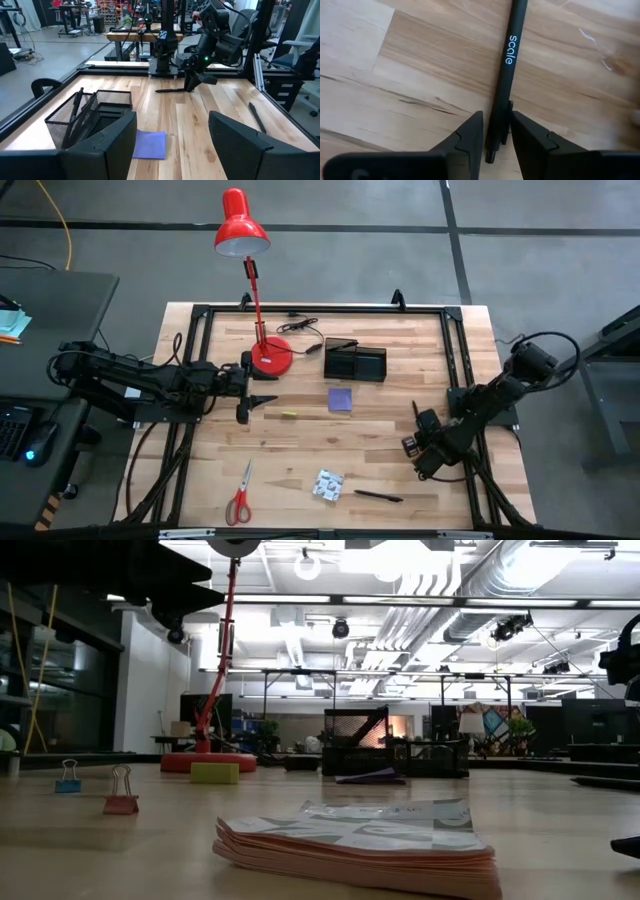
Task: Pick and place office supplies into organizer
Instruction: Put the black pen into the black desk organizer
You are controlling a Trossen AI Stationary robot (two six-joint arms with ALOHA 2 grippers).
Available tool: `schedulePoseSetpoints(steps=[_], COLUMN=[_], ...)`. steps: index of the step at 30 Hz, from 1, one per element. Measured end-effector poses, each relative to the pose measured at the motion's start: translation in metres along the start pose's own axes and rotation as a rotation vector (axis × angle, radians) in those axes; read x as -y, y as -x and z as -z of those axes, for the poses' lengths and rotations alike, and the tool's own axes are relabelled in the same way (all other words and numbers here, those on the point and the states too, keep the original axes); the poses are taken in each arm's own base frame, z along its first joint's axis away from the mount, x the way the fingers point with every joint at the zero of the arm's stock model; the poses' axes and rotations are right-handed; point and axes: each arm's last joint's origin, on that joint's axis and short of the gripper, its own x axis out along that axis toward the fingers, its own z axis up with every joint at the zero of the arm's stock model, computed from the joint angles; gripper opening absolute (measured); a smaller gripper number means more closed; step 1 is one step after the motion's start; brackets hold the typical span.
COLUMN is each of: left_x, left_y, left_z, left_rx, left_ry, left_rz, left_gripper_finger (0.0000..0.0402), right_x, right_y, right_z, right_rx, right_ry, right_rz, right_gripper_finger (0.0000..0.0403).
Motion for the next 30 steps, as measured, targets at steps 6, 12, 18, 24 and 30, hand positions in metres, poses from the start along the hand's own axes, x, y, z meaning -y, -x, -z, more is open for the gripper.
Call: schedulePoseSetpoints(steps=[6,12,18,24,30], left_x=[0.000,0.000,0.000,0.000,0.000], left_y=[0.000,0.000,0.000,0.000,0.000], left_z=[0.000,0.000,0.000,0.002,0.003], left_rx=[0.000,0.000,0.000,-0.022,-0.034], left_ry=[0.000,0.000,0.000,-0.008,-0.005], left_rz=[0.000,0.000,0.000,-0.002,-0.003], left_gripper_finger=[0.0233,0.0233,0.0233,0.0233,0.0233], right_x=[-0.001,-0.001,-0.010,-0.027,-0.046], right_y=[0.000,0.000,0.010,0.030,0.049], right_z=[0.000,0.000,-0.001,-0.007,-0.021], right_rx=[0.000,0.012,0.052,0.143,0.259], right_ry=[0.010,0.041,0.093,0.172,0.283], right_rz=[-0.008,-0.017,-0.045,-0.114,-0.178], right_gripper_finger=[0.0034,0.0014,0.0004,0.0002,0.0004])
